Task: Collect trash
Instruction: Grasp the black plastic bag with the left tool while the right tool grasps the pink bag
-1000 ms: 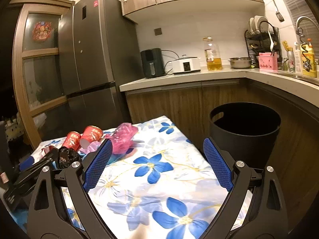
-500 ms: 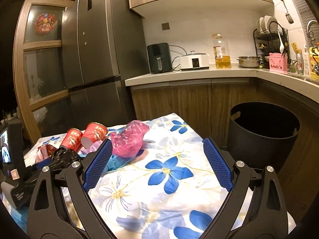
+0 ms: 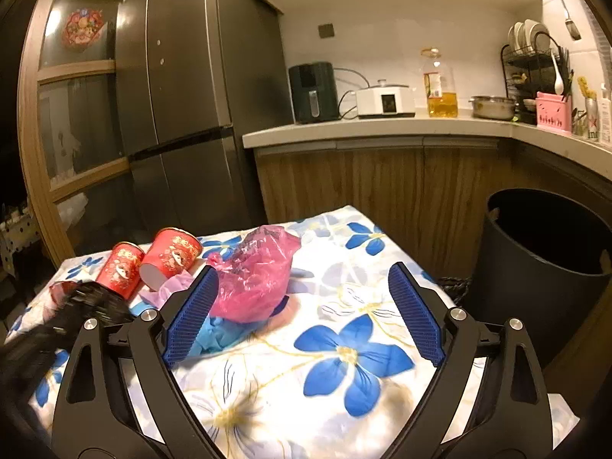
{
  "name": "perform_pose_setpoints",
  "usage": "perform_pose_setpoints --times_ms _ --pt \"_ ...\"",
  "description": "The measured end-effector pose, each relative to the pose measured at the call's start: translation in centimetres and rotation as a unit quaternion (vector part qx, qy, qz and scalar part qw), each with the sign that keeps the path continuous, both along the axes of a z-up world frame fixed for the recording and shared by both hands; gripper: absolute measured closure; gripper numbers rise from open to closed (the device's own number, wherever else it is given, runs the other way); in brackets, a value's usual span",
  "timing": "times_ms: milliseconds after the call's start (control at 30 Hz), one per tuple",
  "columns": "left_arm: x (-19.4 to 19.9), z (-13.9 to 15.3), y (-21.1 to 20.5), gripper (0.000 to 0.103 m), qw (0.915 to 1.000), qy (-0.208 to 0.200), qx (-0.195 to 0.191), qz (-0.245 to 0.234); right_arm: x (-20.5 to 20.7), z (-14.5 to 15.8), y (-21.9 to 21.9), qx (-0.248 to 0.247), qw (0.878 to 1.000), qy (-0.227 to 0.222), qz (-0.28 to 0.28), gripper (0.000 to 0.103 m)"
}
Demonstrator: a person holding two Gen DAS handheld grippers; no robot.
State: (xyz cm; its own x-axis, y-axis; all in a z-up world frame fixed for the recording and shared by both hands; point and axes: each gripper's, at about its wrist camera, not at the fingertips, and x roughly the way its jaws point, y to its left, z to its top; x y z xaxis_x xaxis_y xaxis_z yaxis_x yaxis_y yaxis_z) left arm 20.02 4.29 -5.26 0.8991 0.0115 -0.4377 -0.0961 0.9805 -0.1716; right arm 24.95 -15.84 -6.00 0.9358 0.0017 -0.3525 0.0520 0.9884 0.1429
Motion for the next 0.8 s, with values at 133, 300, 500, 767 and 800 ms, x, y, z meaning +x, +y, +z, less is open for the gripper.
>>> perform_pose_setpoints --times_ms 133,300,500,767,800 --pt "-1.3 1.6 0.2 0.093 0.9993 -0.036 -0.002 0.005 2.6 -0.6 0.1 0.016 1.000 0.020 0.007 0.019" --pt "-1.3 2.1 0.4 0.093 0.9990 -0.044 -0.007 0.007 5.2 -1.4 0.8 0.027 0.999 0.041 0.021 0.022" --pt "-0.7 1.6 0.5 0.093 0.9993 -0.036 -0.002 0.010 7.6 -2.2 1.5 0.041 0.996 0.068 0.036 0.034" --pt "-0.5 1.5 0.3 0.093 0.9995 -0.031 -0.002 0.008 8.8 -2.8 1.8 0.047 0.993 0.091 0.054 0.064" --pt "-0.5 1.5 0.3 0.093 0.9995 -0.031 -0.002 0.008 8.7 -2.8 1.8 0.048 0.993 0.090 0.058 0.073"
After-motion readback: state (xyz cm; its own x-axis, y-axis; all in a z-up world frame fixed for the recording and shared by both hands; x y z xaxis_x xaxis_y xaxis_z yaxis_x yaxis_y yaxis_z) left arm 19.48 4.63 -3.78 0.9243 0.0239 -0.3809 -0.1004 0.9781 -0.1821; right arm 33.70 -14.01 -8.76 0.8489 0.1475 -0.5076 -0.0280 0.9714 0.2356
